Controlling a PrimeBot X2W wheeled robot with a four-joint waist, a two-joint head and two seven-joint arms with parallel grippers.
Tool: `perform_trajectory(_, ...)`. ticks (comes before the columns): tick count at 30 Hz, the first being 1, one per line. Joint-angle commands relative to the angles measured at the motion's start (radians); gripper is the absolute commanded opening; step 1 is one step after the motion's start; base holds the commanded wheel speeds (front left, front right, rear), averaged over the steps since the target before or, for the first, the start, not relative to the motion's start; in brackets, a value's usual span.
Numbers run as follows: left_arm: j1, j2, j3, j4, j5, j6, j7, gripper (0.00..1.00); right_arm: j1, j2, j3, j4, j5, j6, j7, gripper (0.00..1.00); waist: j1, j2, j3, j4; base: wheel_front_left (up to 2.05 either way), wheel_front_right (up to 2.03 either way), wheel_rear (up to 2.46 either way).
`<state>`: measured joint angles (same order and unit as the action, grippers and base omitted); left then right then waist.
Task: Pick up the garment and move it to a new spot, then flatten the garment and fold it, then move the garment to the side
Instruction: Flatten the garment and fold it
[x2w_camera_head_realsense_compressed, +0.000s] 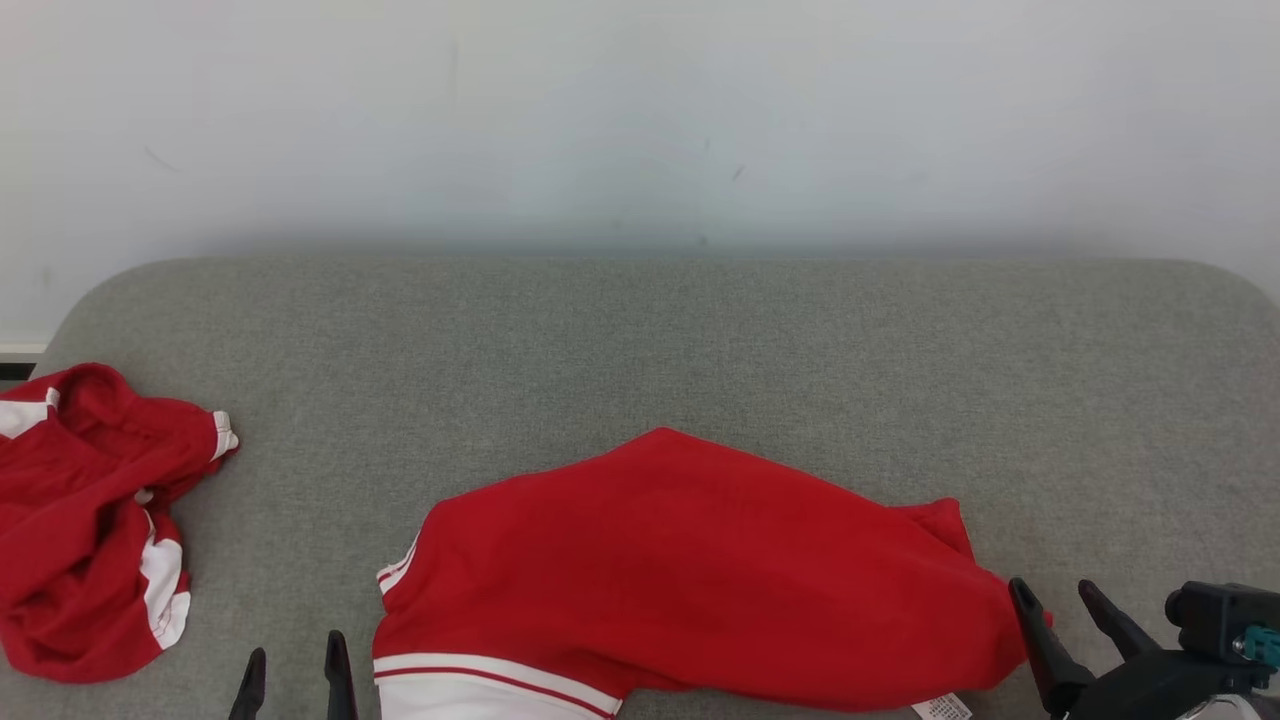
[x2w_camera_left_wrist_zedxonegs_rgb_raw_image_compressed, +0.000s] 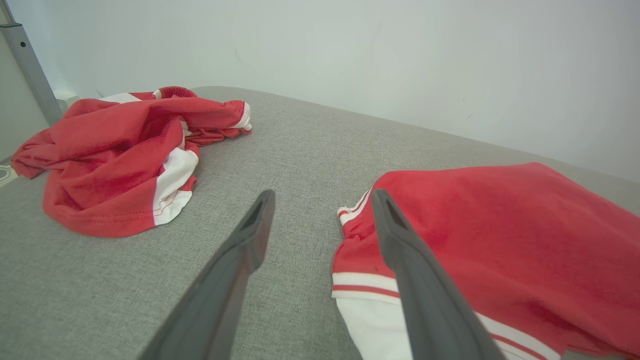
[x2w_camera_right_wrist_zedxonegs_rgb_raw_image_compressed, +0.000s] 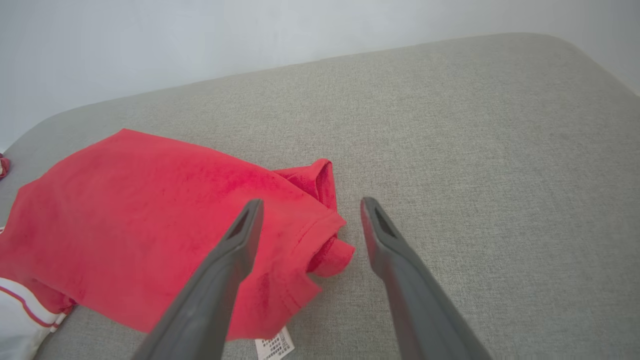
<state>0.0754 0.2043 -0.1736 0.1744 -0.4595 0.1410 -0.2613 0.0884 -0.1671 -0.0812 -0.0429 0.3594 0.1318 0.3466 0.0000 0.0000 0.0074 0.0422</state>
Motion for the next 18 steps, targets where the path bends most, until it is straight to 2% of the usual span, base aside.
perform_trajectory(1,-0.015,-0.001,0.006,-0.004,0.01,-0.002,-0.004,1.0,0.012,0.012,-0.011,0.005,0.009,-0.002,-0.008,1.0,0.0,0.0,0.008,-0.004,0.0,0.0,0.0)
perform_trajectory(9,-0.028,-0.008,0.005,0.0,0.017,-0.007,-0.004,1.0,-0.027,0.02,0.001,0.05,0.017,-0.002,-0.023,1.0,0.0,0.0,0.028,0.0,0.0,0.0,0.0)
perform_trajectory(14,-0.038,-0.014,0.002,0.007,0.021,-0.017,-0.004,1.0,-0.056,0.035,0.03,0.124,0.025,-0.002,-0.03,1.0,0.0,0.0,0.037,0.009,0.0,0.0,0.0)
perform_trajectory(15,-0.037,-0.014,0.003,0.01,0.022,-0.018,-0.004,1.0,-0.063,0.034,0.037,0.141,0.02,-0.002,-0.03,0.43,0.0,0.0,0.037,0.01,0.0,0.0,0.0)
perform_trajectory(16,-0.04,-0.015,0.003,0.012,0.022,-0.017,-0.004,1.0,-0.071,0.033,0.04,0.151,0.018,-0.002,-0.038,0.01,0.0,0.0,0.038,0.012,0.0,0.0,0.0)
perform_trajectory(18,-0.044,-0.017,0.004,0.016,0.023,-0.021,-0.004,1.0,-0.077,0.038,0.042,0.175,0.022,-0.002,-0.045,0.0,0.0,0.0,0.039,0.014,0.0,0.0,0.0)
